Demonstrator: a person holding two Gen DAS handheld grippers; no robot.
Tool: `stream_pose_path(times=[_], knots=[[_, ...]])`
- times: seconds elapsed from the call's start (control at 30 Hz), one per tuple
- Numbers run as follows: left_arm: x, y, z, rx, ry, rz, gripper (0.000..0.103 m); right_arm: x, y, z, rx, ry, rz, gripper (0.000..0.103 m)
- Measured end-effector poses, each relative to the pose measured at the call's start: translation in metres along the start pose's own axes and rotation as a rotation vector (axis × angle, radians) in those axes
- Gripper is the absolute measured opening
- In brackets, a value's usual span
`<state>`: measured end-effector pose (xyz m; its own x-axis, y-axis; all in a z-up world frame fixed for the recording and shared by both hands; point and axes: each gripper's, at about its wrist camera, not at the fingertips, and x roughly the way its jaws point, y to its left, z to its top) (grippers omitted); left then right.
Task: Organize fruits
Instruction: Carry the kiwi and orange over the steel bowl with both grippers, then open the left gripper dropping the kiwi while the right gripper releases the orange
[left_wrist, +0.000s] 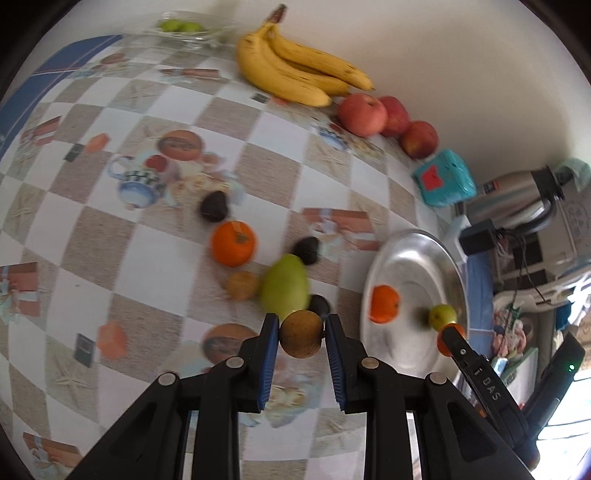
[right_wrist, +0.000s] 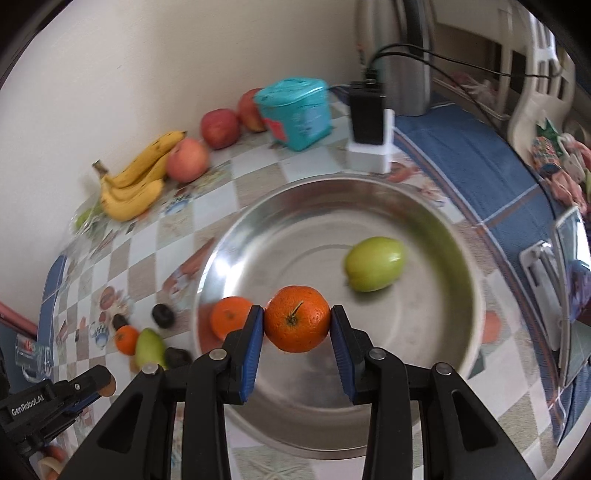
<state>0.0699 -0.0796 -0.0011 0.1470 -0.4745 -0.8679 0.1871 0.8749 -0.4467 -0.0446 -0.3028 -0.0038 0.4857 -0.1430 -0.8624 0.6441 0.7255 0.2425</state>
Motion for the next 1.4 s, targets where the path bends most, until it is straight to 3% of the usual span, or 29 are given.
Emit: stream_pose_path(times=[0.63, 1.1, 1.4], knots=[[0.033, -0.093, -0.028, 0.287, 0.001, -0.034, 0.028, -0.003, -0.040, 0.004, 0.088, 0.011, -0.022, 0.038], [0.061, -0.110, -0.039, 0.377, 0.058, 0.015, 0.028, 0.017, -0.052, -0.005, 0.116, 0.088, -0.046, 0.038], [0.069, -0.107, -0.041, 0.380, 0.076, 0.026, 0.028, 0.027, -0.053, -0.010, 0.118, 0.116, -0.053, 0.038]])
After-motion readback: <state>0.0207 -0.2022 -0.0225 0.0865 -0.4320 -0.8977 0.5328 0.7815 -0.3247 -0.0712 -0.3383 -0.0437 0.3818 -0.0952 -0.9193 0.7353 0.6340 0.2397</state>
